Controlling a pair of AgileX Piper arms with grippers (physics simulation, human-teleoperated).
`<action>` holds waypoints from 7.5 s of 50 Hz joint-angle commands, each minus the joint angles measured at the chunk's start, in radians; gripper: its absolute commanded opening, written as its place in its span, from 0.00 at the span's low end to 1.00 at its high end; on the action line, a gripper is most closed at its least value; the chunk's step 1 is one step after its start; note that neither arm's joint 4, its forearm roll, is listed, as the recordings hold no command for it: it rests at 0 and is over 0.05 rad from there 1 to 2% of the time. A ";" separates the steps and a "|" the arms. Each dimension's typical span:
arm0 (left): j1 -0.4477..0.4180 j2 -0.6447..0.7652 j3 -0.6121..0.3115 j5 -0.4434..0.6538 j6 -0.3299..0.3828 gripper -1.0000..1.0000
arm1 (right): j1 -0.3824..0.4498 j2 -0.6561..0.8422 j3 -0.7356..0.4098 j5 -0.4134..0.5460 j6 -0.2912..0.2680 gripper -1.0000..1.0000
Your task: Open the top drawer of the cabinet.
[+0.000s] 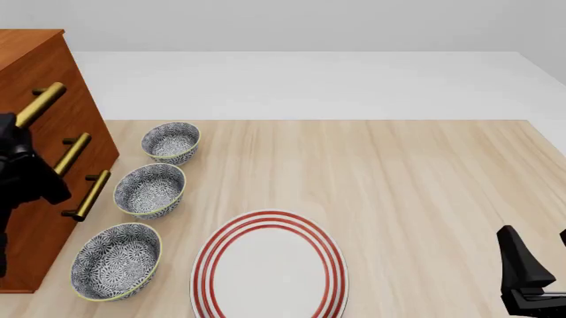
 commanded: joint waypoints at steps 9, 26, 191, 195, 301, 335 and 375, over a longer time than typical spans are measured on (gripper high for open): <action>-0.012 0.015 0.020 -0.007 0.039 0.00 | 0.000 0.000 0.000 0.000 0.000 1.00; -0.035 0.008 0.036 0.020 0.052 0.00 | 0.000 0.000 0.000 0.000 0.000 1.00; -0.190 -0.312 0.094 0.341 0.059 1.00 | 0.000 0.000 0.000 0.000 0.000 1.00; -0.195 -0.339 0.105 0.357 0.054 1.00 | 0.000 0.000 0.000 0.000 0.000 1.00; -0.141 -0.487 -0.848 1.421 -1.278 1.00 | 0.000 0.000 0.000 0.000 0.000 1.00; -0.110 -0.336 -0.935 1.495 -1.426 1.00 | 0.000 0.000 0.000 0.000 0.000 1.00; -0.129 -0.263 -0.881 1.518 -1.466 1.00 | 0.000 0.000 0.000 0.000 0.000 1.00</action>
